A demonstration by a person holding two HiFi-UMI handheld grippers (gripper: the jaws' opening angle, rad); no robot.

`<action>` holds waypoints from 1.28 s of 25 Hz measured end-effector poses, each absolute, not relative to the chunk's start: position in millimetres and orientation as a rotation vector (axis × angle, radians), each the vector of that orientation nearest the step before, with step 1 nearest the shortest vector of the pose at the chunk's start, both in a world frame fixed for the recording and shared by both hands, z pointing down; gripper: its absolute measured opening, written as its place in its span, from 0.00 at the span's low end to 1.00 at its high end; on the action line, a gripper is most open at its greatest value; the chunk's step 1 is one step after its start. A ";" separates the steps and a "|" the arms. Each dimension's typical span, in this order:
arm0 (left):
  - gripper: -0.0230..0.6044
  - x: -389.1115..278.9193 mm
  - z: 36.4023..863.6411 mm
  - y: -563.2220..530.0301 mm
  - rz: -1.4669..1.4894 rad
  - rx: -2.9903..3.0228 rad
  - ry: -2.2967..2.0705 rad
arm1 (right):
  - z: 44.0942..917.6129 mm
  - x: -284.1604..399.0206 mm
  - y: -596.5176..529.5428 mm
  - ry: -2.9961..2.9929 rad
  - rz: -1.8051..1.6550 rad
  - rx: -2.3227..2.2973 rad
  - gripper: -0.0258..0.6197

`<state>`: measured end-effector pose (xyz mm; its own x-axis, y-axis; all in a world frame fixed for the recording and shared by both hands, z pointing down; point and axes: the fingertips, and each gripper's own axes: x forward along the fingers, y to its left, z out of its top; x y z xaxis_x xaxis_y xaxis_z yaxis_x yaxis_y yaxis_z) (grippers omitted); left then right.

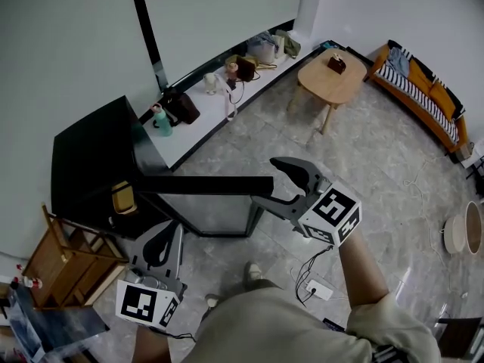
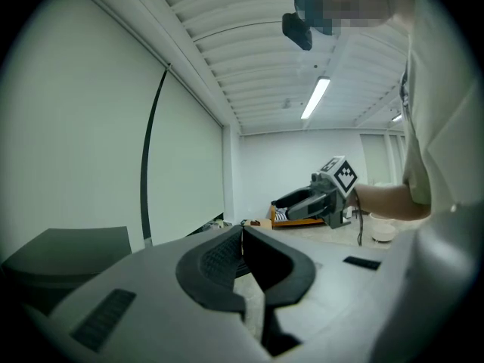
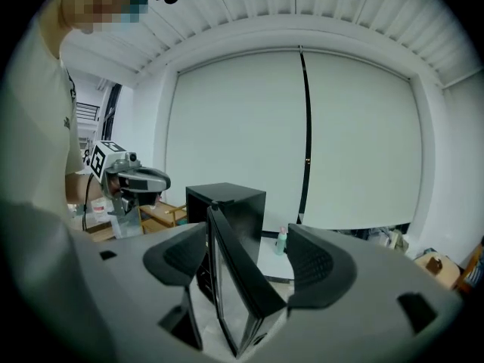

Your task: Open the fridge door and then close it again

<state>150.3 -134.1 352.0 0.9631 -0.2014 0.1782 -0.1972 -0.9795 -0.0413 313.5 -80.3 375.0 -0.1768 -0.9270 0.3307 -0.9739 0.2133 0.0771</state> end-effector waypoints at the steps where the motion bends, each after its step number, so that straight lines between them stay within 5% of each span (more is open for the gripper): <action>1: 0.05 151.9 352.5 -134.1 -0.285 -3.090 0.315 | 380.5 317.5 -80.3 -2.189 0.231 1.768 0.48; 32: 0.05 193.8 403.7 -128.0 -0.466 -3.134 0.374 | 515.3 349.0 -90.2 -2.463 0.595 1.517 0.49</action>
